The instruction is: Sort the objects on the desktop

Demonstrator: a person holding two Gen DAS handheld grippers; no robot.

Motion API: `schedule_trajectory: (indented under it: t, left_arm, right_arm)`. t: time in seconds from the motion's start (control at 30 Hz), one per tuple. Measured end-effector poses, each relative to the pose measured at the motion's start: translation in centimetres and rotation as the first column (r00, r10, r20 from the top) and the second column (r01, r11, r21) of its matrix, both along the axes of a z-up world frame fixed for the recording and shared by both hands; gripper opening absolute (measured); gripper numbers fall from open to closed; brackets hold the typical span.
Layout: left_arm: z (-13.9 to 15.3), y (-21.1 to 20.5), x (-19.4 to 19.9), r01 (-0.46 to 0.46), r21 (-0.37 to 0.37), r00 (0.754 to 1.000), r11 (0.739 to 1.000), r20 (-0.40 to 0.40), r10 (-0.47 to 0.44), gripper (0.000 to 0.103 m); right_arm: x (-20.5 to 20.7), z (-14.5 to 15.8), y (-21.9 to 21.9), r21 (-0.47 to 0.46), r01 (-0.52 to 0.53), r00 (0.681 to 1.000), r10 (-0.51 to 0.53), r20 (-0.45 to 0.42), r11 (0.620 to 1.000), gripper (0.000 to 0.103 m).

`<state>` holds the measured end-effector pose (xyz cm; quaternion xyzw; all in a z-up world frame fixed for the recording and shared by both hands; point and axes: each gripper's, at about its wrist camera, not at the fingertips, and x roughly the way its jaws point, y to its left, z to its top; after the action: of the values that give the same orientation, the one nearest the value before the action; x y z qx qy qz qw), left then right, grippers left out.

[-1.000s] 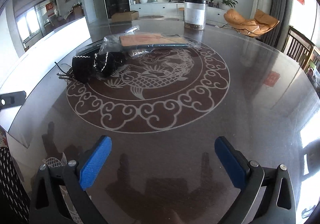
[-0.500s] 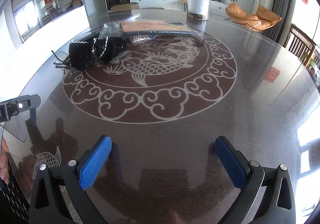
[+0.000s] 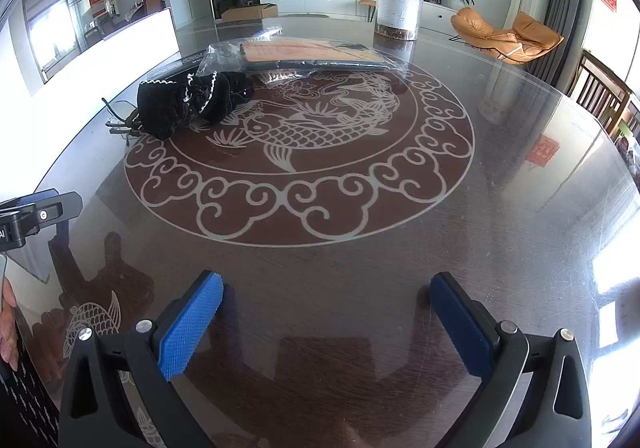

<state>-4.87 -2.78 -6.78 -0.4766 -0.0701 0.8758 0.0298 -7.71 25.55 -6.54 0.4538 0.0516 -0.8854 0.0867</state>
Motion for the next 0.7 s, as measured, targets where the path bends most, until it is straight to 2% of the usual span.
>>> schedule_trajectory:
  t: [0.3,0.7]
  left_arm:
    - [-0.18,0.39,-0.04,0.008,-0.038,1.0,0.999,0.004,-0.007,0.102]
    - [0.0,-0.03,0.18,-0.008,0.002,1.0,1.0,0.001,0.008,0.102]
  right_arm:
    - [0.01,0.01,0.0,0.0,0.0,1.0,0.0,0.0,1.0,0.103]
    - [-0.02,0.02,0.0,0.0,0.0,1.0,0.0,0.0,1.0,0.103]
